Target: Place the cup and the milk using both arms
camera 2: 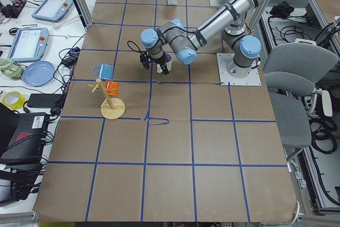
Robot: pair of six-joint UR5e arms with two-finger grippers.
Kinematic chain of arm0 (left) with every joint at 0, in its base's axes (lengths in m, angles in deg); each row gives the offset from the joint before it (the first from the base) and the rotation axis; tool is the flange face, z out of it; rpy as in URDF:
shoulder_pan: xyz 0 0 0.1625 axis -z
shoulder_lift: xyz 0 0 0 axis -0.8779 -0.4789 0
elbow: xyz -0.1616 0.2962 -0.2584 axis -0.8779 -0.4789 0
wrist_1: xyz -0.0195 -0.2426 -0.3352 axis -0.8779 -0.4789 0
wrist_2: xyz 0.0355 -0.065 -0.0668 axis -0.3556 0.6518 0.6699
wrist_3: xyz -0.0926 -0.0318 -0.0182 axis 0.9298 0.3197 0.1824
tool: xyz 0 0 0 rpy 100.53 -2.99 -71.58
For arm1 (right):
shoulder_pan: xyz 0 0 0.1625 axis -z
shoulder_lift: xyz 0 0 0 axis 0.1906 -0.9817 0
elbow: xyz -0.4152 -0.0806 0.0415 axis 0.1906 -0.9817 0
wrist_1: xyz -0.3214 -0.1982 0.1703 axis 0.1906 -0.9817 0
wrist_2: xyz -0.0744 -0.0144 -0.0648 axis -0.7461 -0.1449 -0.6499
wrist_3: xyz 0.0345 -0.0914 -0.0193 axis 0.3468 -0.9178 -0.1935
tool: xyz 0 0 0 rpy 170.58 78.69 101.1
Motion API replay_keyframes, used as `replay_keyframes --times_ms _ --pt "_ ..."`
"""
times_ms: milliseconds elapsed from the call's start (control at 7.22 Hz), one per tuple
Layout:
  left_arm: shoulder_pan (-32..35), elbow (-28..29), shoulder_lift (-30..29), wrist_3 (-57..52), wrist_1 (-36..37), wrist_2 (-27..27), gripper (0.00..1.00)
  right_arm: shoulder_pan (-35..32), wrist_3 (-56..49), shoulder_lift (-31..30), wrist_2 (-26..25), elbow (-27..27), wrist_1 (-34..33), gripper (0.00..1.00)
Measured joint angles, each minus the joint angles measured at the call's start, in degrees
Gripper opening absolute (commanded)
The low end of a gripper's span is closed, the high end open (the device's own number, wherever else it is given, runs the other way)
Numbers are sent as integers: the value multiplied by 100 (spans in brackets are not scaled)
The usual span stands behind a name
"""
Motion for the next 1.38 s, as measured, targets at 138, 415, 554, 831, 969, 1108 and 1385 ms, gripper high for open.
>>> replay_keyframes --times_ms 138,415,554,831,969,1108,1385 --pt "2 -5 -28 4 0 39 36 0 0 0 -2 0 0 100" --pt "2 -6 -81 95 -6 65 0 0 0 5 -8 6 0 100" --pt "5 -6 -88 272 -10 71 0 4 0 8 -8 7 0 100" --pt "24 -11 -84 551 -34 72 0 13 0 11 -14 12 0 100" --pt "32 -7 -59 601 -49 70 0 10 0 6 -16 11 0 100" --pt "41 4 -27 722 -65 76 0 7 0 5 -17 10 0 100" --pt "161 236 42 1357 -85 154 0 2 0 -1 -14 12 0 100"
